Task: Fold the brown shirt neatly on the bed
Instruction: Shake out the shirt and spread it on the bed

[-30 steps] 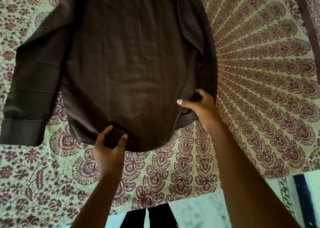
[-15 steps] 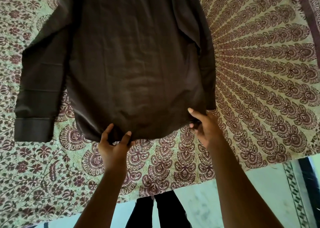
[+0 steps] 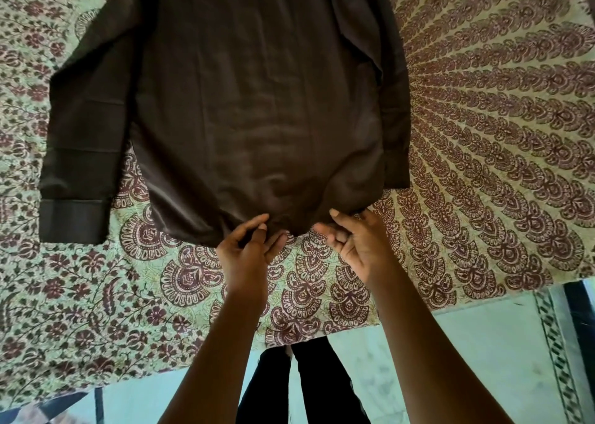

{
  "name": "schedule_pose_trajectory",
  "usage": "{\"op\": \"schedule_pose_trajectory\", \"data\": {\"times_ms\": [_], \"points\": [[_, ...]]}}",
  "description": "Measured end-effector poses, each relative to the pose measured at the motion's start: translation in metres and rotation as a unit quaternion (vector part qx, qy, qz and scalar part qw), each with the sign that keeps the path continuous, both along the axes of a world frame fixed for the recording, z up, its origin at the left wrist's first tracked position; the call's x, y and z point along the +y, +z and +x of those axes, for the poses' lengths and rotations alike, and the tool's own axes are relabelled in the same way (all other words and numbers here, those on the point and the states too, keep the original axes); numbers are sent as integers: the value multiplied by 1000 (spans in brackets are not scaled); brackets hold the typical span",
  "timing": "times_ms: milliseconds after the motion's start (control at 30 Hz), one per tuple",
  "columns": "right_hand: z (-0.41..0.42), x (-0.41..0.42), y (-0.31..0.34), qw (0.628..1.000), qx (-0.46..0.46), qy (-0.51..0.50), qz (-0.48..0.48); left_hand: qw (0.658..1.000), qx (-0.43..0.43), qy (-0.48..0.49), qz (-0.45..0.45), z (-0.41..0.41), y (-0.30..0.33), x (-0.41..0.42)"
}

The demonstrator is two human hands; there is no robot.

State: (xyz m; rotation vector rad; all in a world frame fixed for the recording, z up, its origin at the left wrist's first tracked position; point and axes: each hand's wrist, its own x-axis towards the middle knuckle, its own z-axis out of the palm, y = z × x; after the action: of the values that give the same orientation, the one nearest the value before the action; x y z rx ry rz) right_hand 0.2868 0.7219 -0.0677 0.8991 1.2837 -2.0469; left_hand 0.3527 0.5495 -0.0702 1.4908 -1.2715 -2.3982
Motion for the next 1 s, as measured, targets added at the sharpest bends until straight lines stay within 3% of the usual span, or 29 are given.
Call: {"op": "schedule_pose_trajectory", "data": {"times_ms": [167, 400, 467, 533, 600, 667, 767, 833, 900, 1000], "points": [[13, -4, 0, 999, -38, -19, 21, 994, 0, 46, 96, 2, 6, 1], [13, -7, -6, 998, -54, -29, 15, 998, -28, 18, 45, 7, -3, 5], [14, -8, -9, 994, -54, 7, 98, 998, -59, -21, -1, 9, -6, 7], [16, -8, -12, 978, -45, 56, 197, 983, -97, -103, -114, 12, -9, 9], [19, -6, -13, 966, -46, 71, 245, 932, -149, -201, -261, 14, -8, 9], [22, -5, -11, 953, -57, 63, 292, 904, -168, -245, -308, 16, -3, 8], [26, -8, -6, 872, -11, 54, 487, 881, -165, -234, -377, 20, 10, 1], [23, -12, -1, 799, 89, 17, 594, 838, -127, -209, -488, 22, 16, -12], [12, -17, -1, 732, 228, 21, 642, 795, -94, -199, -565, 18, 13, -32], [-10, -30, -13, 630, 367, 183, 660, 730, -145, -279, -607, 2, 5, -60]]}}
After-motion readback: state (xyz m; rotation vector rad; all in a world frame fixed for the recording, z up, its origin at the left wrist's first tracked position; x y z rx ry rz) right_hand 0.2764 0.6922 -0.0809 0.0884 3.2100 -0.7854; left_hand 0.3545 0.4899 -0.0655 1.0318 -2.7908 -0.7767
